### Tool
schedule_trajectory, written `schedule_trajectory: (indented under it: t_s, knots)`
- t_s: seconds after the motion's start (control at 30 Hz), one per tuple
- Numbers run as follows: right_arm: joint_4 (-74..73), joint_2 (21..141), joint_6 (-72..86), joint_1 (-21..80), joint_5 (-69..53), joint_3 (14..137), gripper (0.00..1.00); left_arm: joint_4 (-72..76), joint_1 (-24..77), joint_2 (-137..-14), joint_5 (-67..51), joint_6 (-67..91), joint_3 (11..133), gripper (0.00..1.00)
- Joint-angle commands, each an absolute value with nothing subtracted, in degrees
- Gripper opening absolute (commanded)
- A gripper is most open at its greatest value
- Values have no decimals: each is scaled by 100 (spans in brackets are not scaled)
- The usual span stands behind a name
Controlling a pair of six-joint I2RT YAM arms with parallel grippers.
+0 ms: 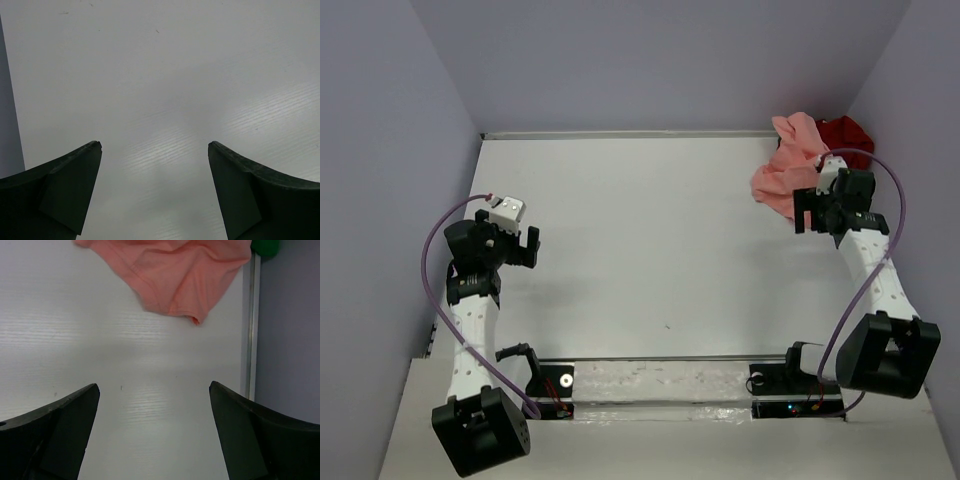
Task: Fold and stack the t-shirts
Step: Grab crumpled tshirt from the corner of the board with the right arm
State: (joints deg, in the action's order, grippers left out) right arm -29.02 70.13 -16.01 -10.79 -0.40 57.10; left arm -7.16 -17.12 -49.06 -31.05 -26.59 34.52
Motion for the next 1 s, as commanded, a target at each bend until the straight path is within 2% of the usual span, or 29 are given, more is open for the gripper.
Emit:
schedule_trajectory:
  t_s: [0.0,0.07,0.27,0.33,0.43,0.97]
  knots:
    - [-2452,7555,-1872,-1037,-184,6415,88,-694,-1749,-4983,-3164,-2733,3709,99]
    - [-2496,7952,-1846,-1037,-45,6835,79,-703,-1758,-4992,-3155,-2733,3718,99]
    - [-2566,9253,-1899,-1037,-202,7654,77,-712,-1749,-4790,-3112,-2751,3683,99]
    - [-2689,9691,-1899,-1037,-194,8049,71,-712,-1749,-4772,-3103,-2769,3683,99]
    - [-2899,10124,-1872,-1037,-114,8410,69,-721,-1758,-4851,-3085,-2760,3709,99]
    - [-3366,11926,-2057,-1037,69,9430,70,-747,-1749,-5097,-3111,-2795,3762,99]
